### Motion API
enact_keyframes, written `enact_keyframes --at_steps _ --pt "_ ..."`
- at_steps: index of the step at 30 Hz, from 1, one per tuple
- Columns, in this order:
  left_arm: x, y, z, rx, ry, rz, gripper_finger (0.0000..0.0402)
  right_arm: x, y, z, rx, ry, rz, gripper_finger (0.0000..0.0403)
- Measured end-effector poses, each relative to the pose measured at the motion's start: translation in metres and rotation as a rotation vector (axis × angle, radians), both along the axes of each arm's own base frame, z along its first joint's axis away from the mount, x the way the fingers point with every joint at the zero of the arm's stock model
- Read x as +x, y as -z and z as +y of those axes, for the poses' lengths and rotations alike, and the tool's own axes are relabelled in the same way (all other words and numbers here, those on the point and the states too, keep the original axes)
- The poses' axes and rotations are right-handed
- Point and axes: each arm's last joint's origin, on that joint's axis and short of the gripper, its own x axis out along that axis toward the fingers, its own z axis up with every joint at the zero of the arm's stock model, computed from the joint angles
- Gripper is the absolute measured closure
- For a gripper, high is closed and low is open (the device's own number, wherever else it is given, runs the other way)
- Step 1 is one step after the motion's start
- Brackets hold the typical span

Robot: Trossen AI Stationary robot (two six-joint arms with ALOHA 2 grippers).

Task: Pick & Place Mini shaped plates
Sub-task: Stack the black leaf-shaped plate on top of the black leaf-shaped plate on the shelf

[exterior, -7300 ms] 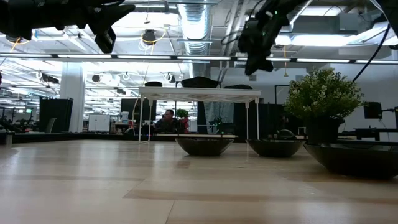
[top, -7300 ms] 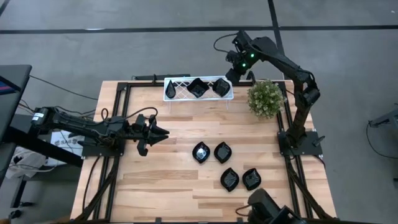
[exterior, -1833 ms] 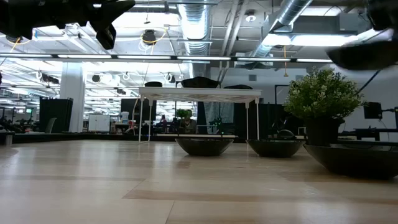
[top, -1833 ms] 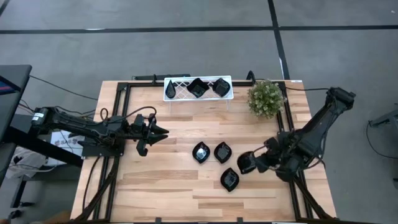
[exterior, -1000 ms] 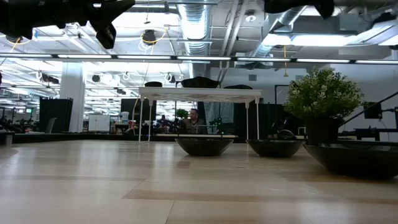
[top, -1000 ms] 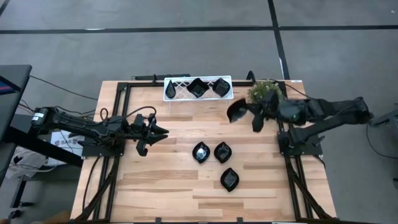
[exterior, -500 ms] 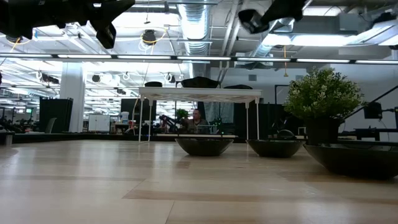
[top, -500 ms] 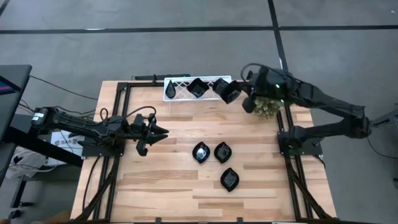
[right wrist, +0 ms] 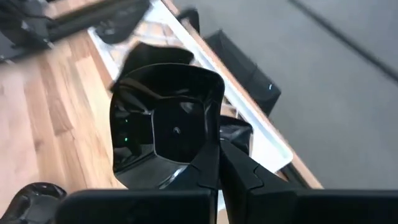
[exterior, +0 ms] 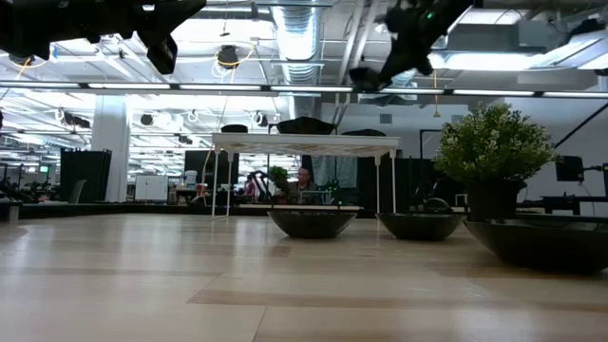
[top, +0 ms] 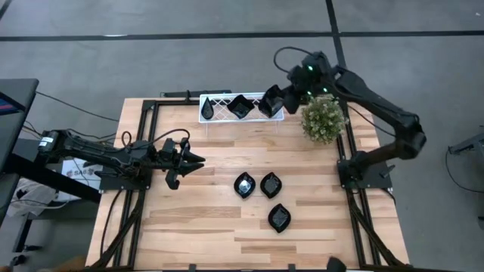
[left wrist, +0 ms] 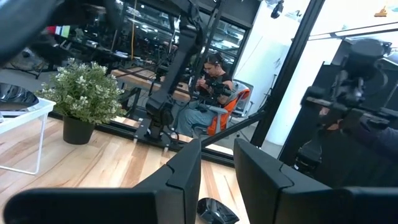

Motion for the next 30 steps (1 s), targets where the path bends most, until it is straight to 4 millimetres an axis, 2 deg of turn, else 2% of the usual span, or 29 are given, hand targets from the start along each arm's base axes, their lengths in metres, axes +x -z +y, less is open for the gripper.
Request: enact_keyframes --at_steps 9,16,22,30 --pt "0.0 0.0 0.0 0.0 0.0 0.0 0.0305 0.022 0.021 -0.055 0.163 -0.034 0.042 0.0403" --pt "0.0 0.0 0.0 0.0 0.0 0.0 0.0305 0.025 0.037 -0.088 0.289 -0.003 0.146 0.0403" --pt "0.0 0.0 0.0 0.0 0.0 0.0 0.0305 0.02 0.043 -0.095 0.401 -0.02 0.149 0.0403" --pt "0.0 0.0 0.0 0.0 0.0 0.0 0.0305 0.028 0.044 -0.088 0.418 -0.05 0.146 0.0403"
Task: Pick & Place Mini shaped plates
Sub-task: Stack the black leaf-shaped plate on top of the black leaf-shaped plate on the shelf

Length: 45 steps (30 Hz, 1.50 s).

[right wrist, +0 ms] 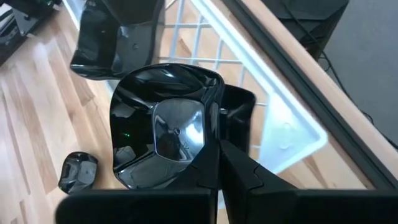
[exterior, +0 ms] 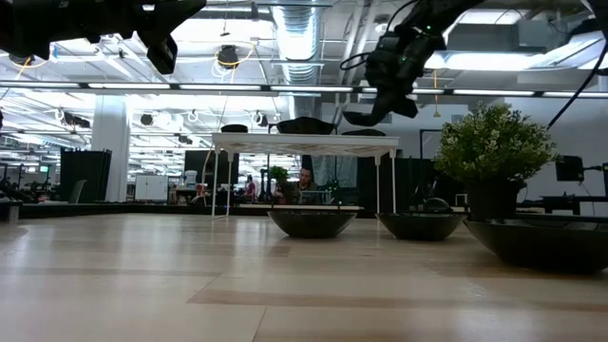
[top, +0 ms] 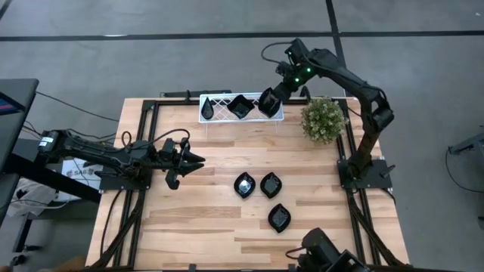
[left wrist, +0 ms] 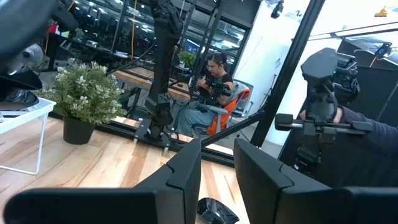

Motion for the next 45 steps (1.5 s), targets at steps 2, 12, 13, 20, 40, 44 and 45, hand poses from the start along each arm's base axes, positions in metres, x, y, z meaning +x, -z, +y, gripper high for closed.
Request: enact_keyframes --at_steps 2,12,13,20,40,44,45 --pt "0.0 0.0 0.0 0.0 0.0 0.0 0.0305 0.003 0.0 0.003 -0.001 -0.01 0.001 0.0403" --pt "0.0 0.0 0.0 0.0 0.0 0.0 0.0305 0.007 0.002 0.011 0.023 0.002 0.048 0.0403" --pt "0.0 0.0 0.0 0.0 0.0 0.0 0.0305 0.007 0.002 0.011 0.027 0.005 0.05 0.0403" --pt "0.0 0.0 0.0 0.0 0.0 0.0 0.0305 0.007 0.003 0.01 0.034 0.015 0.056 0.0403" --pt "0.0 0.0 0.0 0.0 0.0 -0.001 0.0305 0.014 0.004 0.015 0.001 0.011 0.079 0.0393" --pt "0.0 0.0 0.0 0.0 0.0 -0.001 0.0305 0.014 0.003 0.015 -0.002 0.011 0.076 0.0373" --pt "0.0 0.0 0.0 0.0 0.0 0.0 0.0305 0.014 0.003 0.014 -0.005 0.011 0.073 0.0368"
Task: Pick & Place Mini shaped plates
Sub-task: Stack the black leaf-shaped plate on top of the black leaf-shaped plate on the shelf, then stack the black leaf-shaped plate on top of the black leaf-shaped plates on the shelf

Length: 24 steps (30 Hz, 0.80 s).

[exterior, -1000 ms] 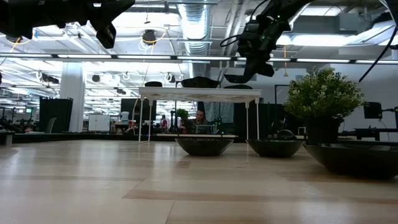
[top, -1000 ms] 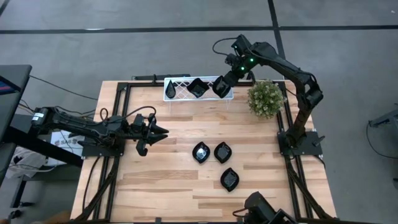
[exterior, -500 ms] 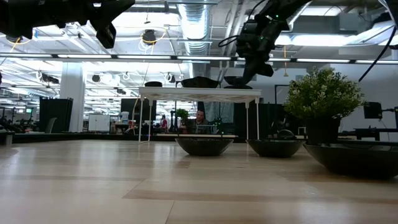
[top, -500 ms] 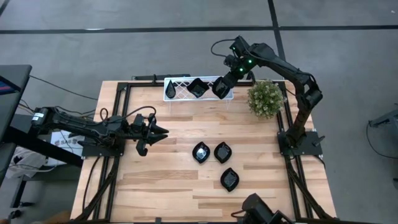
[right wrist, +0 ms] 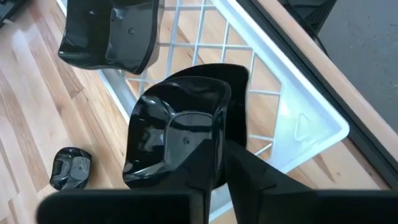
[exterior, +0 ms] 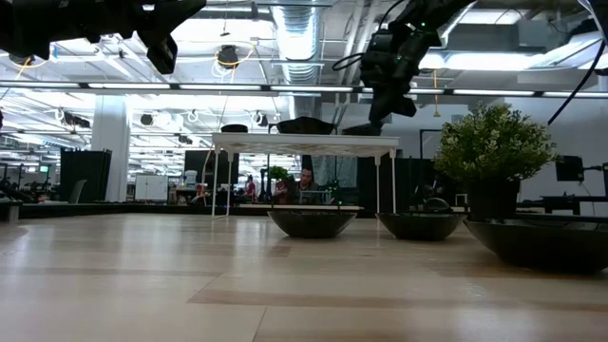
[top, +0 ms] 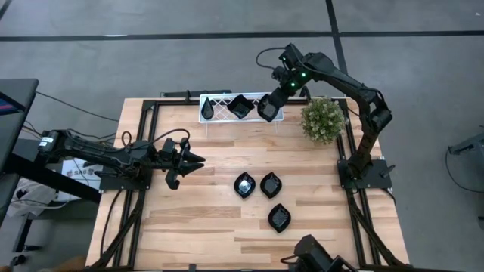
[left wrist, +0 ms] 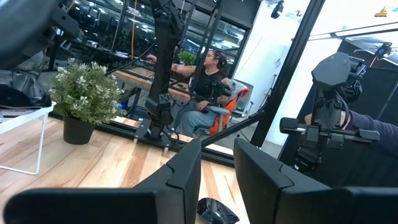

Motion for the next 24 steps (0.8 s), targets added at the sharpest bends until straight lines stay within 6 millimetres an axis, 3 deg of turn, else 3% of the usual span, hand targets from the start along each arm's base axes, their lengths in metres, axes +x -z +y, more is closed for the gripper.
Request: enact_keyframes --at_steps 11,15,19,24 --pt "0.0 0.0 0.0 0.0 0.0 0.0 0.0305 -0.002 -0.002 -0.004 -0.02 0.012 -0.019 0.0349" --pt "0.0 0.0 0.0 0.0 0.0 0.0 0.0305 -0.01 -0.012 -0.001 -0.038 0.024 -0.037 0.0349" --pt "0.0 0.0 0.0 0.0 0.0 0.0 0.0305 -0.019 -0.031 0.014 -0.046 0.037 -0.069 0.0349" --pt "0.0 0.0 0.0 0.0 0.0 0.0 0.0305 -0.023 -0.056 0.056 -0.026 -0.026 -0.108 0.0349"
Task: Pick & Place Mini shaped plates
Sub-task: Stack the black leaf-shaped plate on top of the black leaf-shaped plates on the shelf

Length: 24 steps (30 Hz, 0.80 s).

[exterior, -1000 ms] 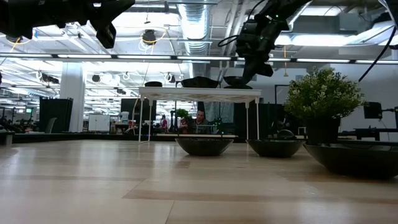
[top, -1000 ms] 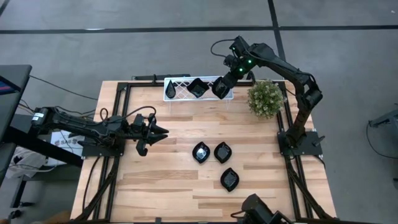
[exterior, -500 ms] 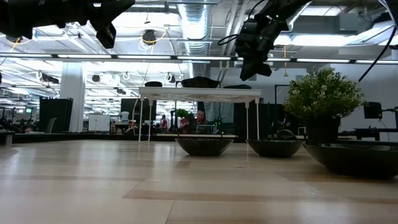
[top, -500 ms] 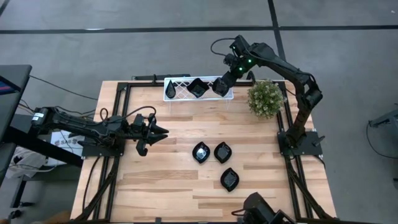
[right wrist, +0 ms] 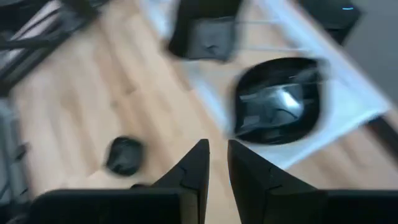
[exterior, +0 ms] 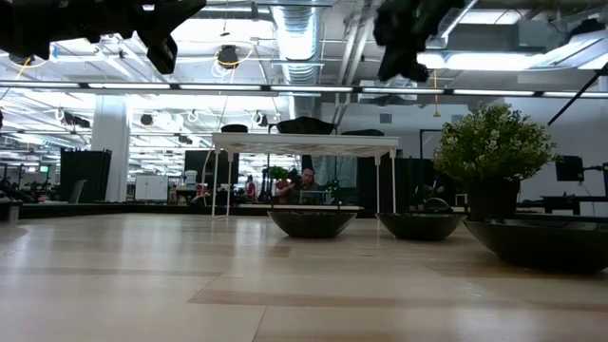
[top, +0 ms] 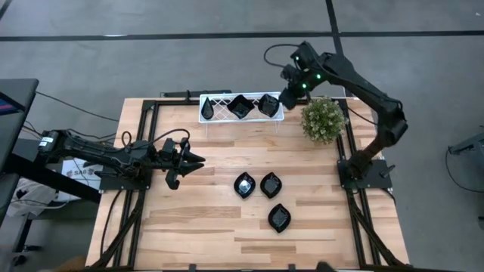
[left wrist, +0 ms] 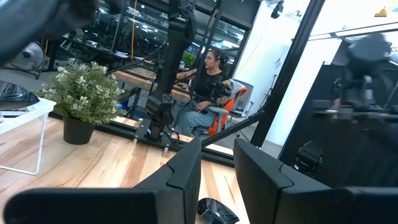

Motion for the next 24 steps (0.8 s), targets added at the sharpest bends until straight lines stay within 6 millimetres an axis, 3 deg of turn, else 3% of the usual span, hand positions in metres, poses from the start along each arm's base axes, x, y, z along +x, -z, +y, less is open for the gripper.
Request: enact_keyframes --at_steps 6,13,18,24 --pt "0.0 0.0 0.0 0.0 0.0 0.0 0.0305 0.01 -0.014 0.064 0.059 -0.148 0.023 0.0349" --pt "0.0 0.0 0.0 0.001 0.0 0.002 0.0305 0.024 -0.009 0.132 0.111 -0.315 0.165 0.0349" --pt "0.0 0.0 0.0 0.001 0.0 0.003 0.0305 0.032 0.009 0.165 0.095 -0.345 0.265 0.0349" --pt "0.0 0.0 0.0 0.001 0.0 0.003 0.0305 0.036 0.04 0.19 0.121 -0.345 0.365 0.0349"
